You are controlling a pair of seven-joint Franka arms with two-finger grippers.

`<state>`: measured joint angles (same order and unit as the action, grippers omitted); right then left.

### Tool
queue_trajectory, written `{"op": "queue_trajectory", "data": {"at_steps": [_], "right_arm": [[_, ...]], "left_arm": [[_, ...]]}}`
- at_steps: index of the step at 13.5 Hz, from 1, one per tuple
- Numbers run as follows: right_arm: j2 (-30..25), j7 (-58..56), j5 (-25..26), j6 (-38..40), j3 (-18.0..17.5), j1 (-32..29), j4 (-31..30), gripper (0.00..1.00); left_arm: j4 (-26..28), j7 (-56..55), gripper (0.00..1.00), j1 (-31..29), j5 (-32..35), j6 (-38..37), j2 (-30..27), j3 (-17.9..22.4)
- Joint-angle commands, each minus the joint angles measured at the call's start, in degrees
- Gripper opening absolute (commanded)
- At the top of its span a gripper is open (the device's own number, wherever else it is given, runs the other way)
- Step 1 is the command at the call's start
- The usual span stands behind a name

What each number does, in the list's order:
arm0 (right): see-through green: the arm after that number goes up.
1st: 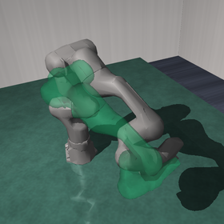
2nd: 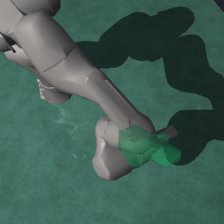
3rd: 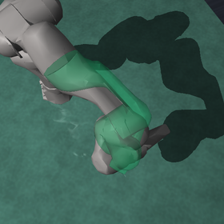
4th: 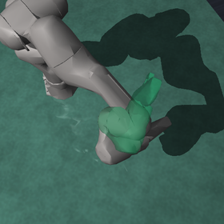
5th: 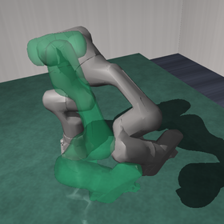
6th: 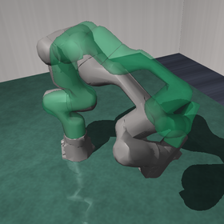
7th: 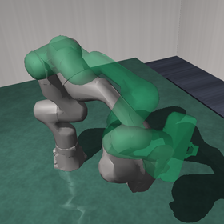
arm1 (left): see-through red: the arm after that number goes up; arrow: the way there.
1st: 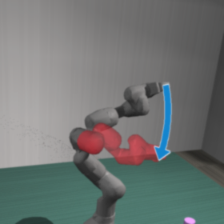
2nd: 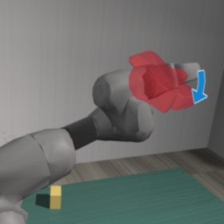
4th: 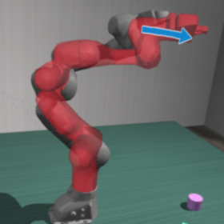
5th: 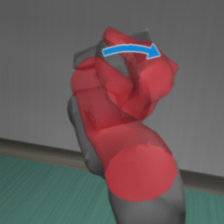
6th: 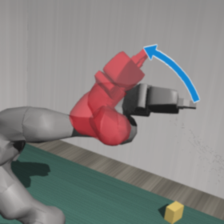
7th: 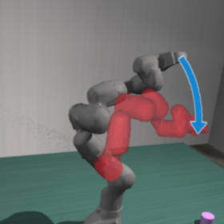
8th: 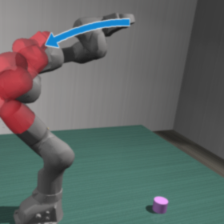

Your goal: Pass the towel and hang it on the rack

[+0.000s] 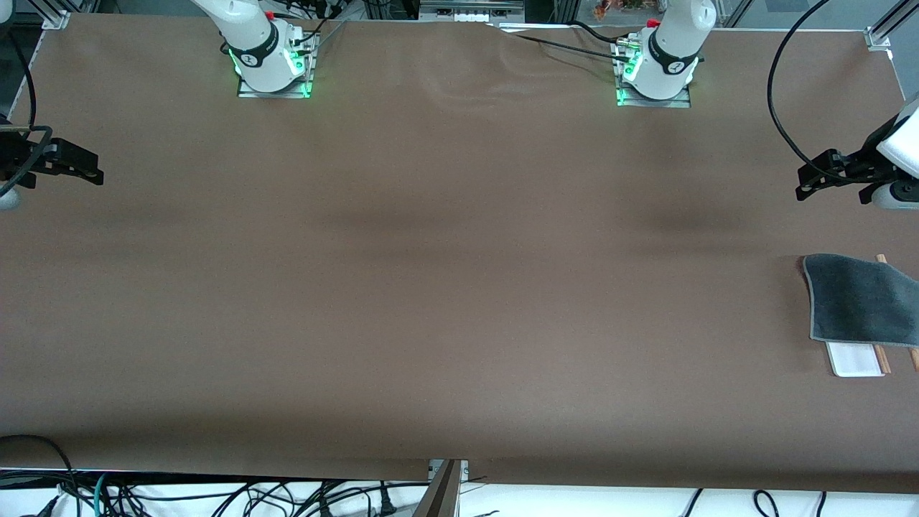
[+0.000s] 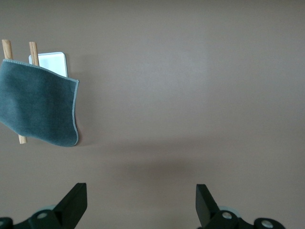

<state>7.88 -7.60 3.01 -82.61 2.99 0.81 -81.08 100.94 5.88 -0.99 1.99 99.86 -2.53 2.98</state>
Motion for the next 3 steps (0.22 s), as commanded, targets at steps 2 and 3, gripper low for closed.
{"op": "queue_trajectory", "data": {"at_steps": [2, 3], "right_arm": [[0.0, -0.7, 0.7, 0.1, -0.2, -0.1, 0.7, 1.0], [0.0, -0.7, 0.7, 0.1, -0.2, -0.1, 0.7, 1.0]], "left_arm": [[0.7, -1.2, 1.0, 0.9, -0.8, 0.9, -1.2, 0.4], [0.7, -1.2, 1.0, 0.9, -0.8, 0.8, -1.2, 0.4]]}}
